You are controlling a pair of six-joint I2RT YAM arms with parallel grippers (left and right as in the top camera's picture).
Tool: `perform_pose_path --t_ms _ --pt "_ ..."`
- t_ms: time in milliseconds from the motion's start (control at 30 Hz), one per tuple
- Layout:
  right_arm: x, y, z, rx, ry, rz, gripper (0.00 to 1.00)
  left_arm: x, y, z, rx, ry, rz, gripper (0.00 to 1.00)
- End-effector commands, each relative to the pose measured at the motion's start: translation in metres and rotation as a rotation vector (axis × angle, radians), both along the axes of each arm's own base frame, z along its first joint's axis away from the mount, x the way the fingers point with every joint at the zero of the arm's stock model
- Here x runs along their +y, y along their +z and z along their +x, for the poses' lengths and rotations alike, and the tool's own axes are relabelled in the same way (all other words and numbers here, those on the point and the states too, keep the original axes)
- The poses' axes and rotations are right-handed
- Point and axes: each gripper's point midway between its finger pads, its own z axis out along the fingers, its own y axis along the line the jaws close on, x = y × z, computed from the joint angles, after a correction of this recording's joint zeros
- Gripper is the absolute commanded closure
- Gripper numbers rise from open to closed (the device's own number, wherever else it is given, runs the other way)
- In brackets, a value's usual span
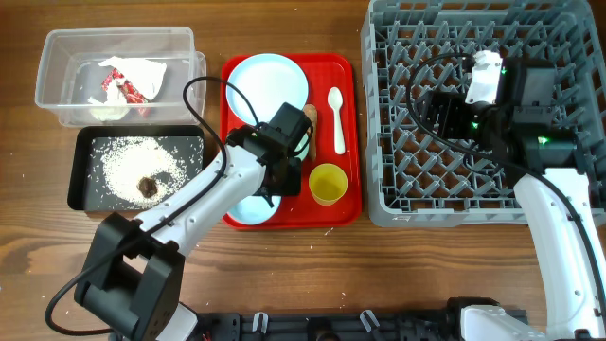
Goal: Sort waste into correct bins and load items into the dishwasher rack
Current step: 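Set the blue bowl back on the red tray with the left gripper, then lift the yellow cup with the left gripper and hand it to the right gripper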
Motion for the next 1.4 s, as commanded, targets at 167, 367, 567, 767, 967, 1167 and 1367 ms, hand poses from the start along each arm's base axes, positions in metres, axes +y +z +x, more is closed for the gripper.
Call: perform_pose_path --t_ms 167,367,567,767,967,1167,1367 --pt "0.001 0.004 0.004 -0.007 -0.005 0.016 0.00 -0.027 0.038 0.016 -0.044 -0.069 -0.102 0.44" --pt "0.001 0.004 0.004 -0.007 -0.006 0.016 0.00 -0.062 0.047 0.022 -0.052 -0.267 -0.227 0.27" --pt "0.001 0.004 0.004 -0.006 -0.005 0.016 0.00 -0.067 -0.005 0.007 0.094 -0.281 -0.155 0.46" --pt "0.001 0.004 0.004 -0.007 -0.006 0.017 0.00 -0.071 -0.003 0.010 0.105 -0.261 -0.188 0.96" --pt "0.044 0.024 -0.001 -0.039 0.167 0.231 0.00 -0.063 0.095 0.051 0.062 -0.159 -0.638 0.96" --pt "0.123 0.080 -0.012 -0.207 0.630 0.566 0.00 -0.027 0.190 0.077 0.022 -0.163 -1.216 0.96" --pt "0.177 0.086 -0.019 -0.238 0.915 0.722 0.00 -0.024 0.220 0.069 0.041 -0.230 -1.387 0.96"
